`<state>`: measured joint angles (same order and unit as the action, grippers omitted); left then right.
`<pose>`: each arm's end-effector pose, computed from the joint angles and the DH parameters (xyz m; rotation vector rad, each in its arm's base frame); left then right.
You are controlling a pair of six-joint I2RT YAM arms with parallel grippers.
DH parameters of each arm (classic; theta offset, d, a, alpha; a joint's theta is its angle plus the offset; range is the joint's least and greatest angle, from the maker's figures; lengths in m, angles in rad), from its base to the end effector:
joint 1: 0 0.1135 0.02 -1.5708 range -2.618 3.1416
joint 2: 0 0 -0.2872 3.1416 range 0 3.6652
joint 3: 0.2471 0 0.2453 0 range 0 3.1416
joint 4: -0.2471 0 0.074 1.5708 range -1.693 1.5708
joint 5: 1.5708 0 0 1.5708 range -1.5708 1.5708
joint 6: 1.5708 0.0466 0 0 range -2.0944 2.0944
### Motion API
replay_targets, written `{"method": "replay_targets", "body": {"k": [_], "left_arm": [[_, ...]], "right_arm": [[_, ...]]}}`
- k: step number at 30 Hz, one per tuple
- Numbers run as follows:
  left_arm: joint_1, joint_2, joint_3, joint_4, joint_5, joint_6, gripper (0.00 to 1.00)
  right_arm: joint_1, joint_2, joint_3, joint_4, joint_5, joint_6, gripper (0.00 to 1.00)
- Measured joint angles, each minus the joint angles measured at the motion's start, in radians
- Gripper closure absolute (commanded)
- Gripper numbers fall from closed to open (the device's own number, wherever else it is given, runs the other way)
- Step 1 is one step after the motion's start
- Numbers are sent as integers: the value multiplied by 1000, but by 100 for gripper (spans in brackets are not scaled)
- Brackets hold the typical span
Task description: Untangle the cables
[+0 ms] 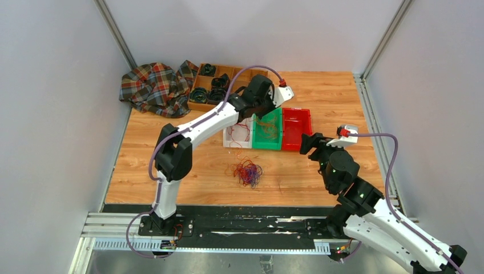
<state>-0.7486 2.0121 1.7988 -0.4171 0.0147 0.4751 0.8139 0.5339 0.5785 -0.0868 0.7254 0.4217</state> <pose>0.3550 -0.3308 0.3104 1.2740 1.8012 -0.1689 0.1025 0.0634 0.3256 0.2459 1.5962 0.3733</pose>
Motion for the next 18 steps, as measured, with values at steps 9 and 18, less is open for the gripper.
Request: {"method": "replay_targets", "body": {"k": [9,18], "left_arm": [[0,97,-8,84,7,-26,100],[-1,209,-11,151,37,-109,100]], "right_arm": [[-16,29,0,0,-1,-3,32],[-27,38,-6,0,-3,-3,32]]}}
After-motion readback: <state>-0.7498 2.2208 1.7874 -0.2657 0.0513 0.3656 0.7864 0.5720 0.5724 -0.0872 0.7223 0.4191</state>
